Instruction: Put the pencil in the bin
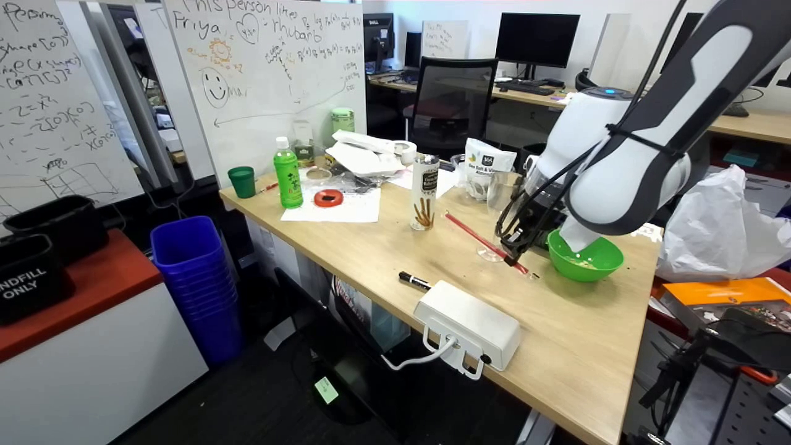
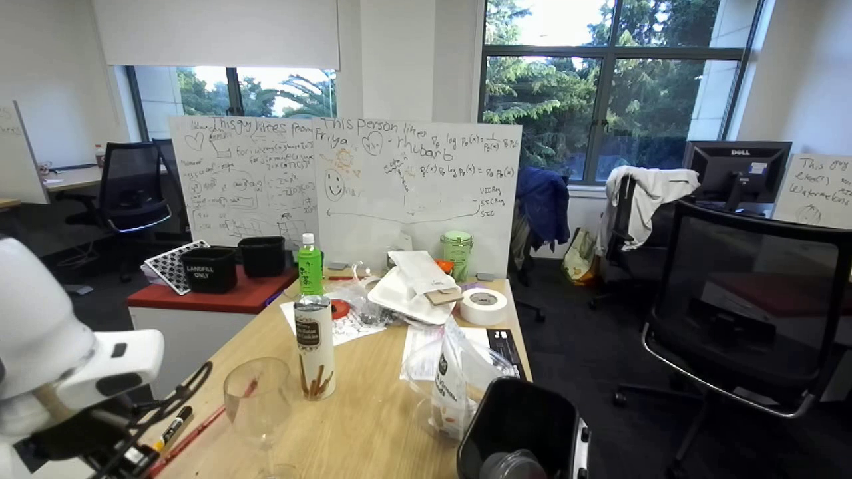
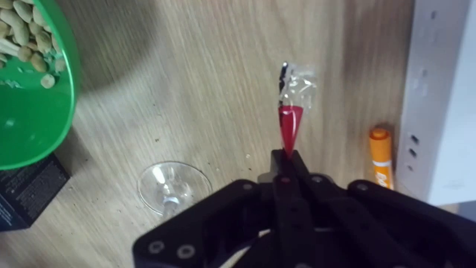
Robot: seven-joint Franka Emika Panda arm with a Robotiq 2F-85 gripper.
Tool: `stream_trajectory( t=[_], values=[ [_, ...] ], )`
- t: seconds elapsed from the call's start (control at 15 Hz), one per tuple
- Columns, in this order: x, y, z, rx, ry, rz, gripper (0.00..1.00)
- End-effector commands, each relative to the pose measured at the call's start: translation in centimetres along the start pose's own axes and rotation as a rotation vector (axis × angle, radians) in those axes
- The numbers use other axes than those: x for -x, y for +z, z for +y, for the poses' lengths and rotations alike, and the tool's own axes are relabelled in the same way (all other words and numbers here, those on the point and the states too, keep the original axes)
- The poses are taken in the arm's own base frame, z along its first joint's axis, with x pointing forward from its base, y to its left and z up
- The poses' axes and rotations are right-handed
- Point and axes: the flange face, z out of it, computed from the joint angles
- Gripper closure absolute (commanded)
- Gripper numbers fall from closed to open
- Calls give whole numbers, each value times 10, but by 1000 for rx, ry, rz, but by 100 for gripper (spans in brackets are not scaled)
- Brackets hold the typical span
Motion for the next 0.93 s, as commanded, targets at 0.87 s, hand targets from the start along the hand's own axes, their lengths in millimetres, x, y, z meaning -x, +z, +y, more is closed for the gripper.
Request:
stream_trajectory(
  t=[0.87],
  values=[
    [-9,-154,-11,-15,-40,526,100]
  ],
)
